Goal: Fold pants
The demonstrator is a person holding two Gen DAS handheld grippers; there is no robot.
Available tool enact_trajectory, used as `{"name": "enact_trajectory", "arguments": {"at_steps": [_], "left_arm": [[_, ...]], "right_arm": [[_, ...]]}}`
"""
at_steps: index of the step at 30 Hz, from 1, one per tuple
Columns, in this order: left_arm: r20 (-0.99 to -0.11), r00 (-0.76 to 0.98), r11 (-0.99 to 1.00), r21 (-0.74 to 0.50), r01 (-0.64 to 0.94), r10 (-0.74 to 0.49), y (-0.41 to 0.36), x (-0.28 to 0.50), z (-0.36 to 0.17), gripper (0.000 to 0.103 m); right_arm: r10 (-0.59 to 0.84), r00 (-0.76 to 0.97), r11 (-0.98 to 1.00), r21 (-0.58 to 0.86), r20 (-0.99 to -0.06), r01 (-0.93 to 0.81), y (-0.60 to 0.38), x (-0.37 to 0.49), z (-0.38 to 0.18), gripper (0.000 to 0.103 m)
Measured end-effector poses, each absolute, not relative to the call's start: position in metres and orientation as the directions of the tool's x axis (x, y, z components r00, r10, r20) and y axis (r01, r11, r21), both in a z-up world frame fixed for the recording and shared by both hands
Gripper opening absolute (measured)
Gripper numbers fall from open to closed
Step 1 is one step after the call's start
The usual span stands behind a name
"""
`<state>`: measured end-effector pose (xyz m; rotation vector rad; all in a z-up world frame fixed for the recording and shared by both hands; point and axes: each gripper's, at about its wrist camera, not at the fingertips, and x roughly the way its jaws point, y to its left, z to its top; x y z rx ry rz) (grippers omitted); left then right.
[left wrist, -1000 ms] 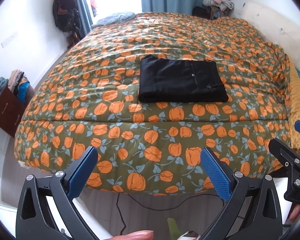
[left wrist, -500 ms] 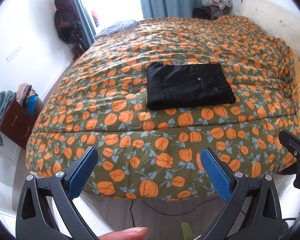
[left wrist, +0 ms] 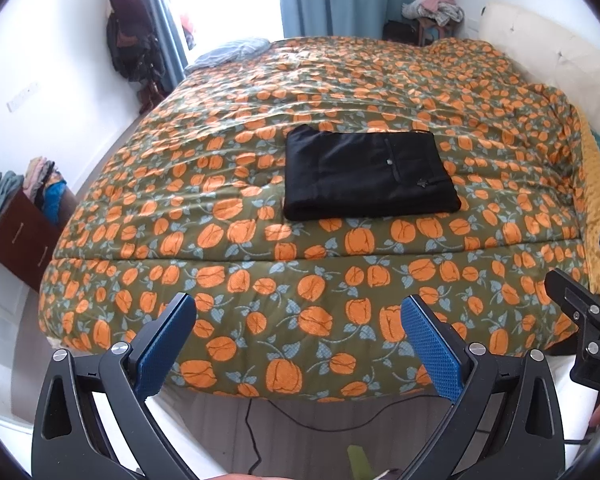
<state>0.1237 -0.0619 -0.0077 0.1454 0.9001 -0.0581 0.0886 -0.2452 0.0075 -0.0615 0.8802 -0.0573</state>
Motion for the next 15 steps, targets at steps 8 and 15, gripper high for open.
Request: {"name": "enact_trajectory", "arguments": {"at_steps": [8, 15], "left_arm": [[-0.784, 0.62, 0.989, 0.103, 0.111, 0.012, -0.0622, 0.1237, -0.0075, 0.102], [-0.784, 0.62, 0.989, 0.101, 0.111, 0.01, -0.0626, 0.1235, -0.0074, 0.102]], "right_arm": [[-0.081, 0.635, 0.996, -0.083, -0.768, 0.026, -0.2445, 0.0881, 0.0073, 0.103], [-0.085, 0.634, 0.996, -0.091, -0.768, 0.022, -0.2439, 0.0859, 0.0048, 0.103]]}}
